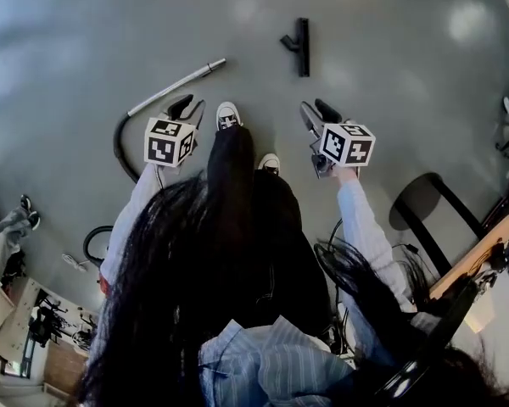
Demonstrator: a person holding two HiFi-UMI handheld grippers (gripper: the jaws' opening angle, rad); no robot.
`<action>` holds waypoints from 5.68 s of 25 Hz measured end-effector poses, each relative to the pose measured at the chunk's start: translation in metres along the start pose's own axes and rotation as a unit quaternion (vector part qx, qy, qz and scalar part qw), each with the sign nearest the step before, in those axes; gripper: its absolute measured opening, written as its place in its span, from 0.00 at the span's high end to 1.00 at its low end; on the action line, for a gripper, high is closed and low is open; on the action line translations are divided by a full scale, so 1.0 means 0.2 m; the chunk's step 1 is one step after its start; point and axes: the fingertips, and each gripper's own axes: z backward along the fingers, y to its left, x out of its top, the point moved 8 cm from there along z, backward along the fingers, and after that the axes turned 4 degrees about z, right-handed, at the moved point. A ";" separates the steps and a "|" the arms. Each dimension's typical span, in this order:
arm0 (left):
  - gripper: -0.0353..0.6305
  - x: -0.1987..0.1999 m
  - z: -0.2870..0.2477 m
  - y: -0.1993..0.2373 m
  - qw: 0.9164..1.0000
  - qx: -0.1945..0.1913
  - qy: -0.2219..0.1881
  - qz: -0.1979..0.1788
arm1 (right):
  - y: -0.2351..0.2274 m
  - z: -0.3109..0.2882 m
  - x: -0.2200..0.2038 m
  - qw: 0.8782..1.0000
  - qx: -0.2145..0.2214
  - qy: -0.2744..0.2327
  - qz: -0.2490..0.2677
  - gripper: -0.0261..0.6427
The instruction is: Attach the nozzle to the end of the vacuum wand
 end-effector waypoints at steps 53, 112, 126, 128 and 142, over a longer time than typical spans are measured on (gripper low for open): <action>0.54 -0.91 -1.82 1.12 0.955 0.053 0.154 -0.246 | -1.22 -2.05 -0.32 0.929 -0.156 0.126 0.311 0.57; 0.61 -0.81 -1.74 1.00 0.949 0.045 0.151 -0.275 | -0.16 -2.38 -0.25 0.742 -0.042 0.179 0.644 0.57; 0.61 -0.85 -1.84 1.02 0.950 0.046 0.160 -0.264 | -0.25 -2.50 -0.31 0.751 -0.044 0.192 0.631 0.57; 0.61 -0.86 -1.83 1.02 0.952 0.051 0.157 -0.257 | -0.25 -2.49 -0.32 0.742 -0.047 0.198 0.639 0.57; 0.61 -0.83 -1.54 0.99 0.977 0.092 0.051 -0.183 | -0.42 -2.18 -0.25 0.852 -0.008 0.091 0.515 0.56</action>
